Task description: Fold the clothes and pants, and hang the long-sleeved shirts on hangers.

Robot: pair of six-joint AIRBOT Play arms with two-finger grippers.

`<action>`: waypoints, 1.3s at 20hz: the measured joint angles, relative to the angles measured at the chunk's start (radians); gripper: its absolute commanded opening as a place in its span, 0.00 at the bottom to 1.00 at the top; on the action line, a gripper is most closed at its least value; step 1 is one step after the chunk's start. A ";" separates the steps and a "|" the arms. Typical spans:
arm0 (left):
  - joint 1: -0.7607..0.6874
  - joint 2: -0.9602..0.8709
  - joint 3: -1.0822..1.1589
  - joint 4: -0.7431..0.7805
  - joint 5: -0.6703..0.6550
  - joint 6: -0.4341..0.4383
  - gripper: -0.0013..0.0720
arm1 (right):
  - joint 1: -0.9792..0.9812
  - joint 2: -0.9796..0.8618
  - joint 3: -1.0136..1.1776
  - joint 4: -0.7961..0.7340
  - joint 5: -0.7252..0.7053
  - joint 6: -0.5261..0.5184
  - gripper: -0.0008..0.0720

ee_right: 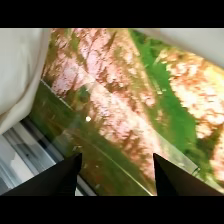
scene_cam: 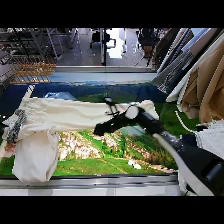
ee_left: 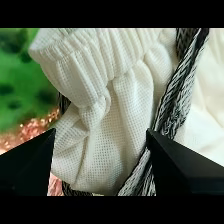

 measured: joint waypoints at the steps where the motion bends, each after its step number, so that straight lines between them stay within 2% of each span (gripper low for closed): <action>1: -0.005 -0.008 0.000 0.005 -0.003 -0.003 0.82 | 0.060 -0.023 -0.001 0.019 -0.039 0.017 0.79; 3: -0.012 -0.020 0.000 0.011 -0.009 -0.013 0.77 | 0.178 -0.079 0.008 0.072 -0.114 0.023 0.82; 4: -0.015 -0.024 0.000 0.013 -0.011 -0.016 0.57 | 0.233 -0.111 0.022 0.105 -0.150 0.008 0.88; 5: -0.018 -0.026 0.000 0.014 -0.013 -0.018 0.23 | 0.280 -0.141 0.041 0.133 -0.179 -0.012 0.95; 6: -0.019 -0.029 0.000 0.015 -0.016 -0.020 0.04 | 0.323 -0.172 0.067 0.156 -0.206 -0.029 0.95; 11: -0.023 -0.033 0.000 0.010 -0.043 -0.024 0.05 | 0.478 -0.345 0.255 0.212 -0.270 -0.068 0.95; 15: -0.023 -0.033 0.000 -0.001 -0.057 -0.024 0.04 | 0.540 -0.468 0.388 0.217 -0.237 -0.041 0.85; 16: -0.023 -0.033 0.000 -0.002 -0.059 -0.024 0.04 | 0.548 -0.488 0.406 0.209 -0.224 -0.019 0.72; 18: -0.023 -0.033 0.000 -0.005 -0.063 -0.024 0.04 | 0.556 -0.515 0.429 0.177 -0.194 0.035 0.06; 22: -0.023 -0.033 0.000 -0.006 -0.068 -0.024 0.04 | 0.523 -0.492 0.470 0.054 -0.096 0.109 0.05; 23: -0.023 -0.033 0.000 -0.006 -0.068 -0.024 0.04 | 0.502 -0.466 0.486 -0.018 -0.033 0.134 0.05; 26: -0.023 -0.033 0.000 -0.019 -0.077 -0.024 0.04 | 0.423 -0.337 0.548 -0.371 0.251 0.203 0.04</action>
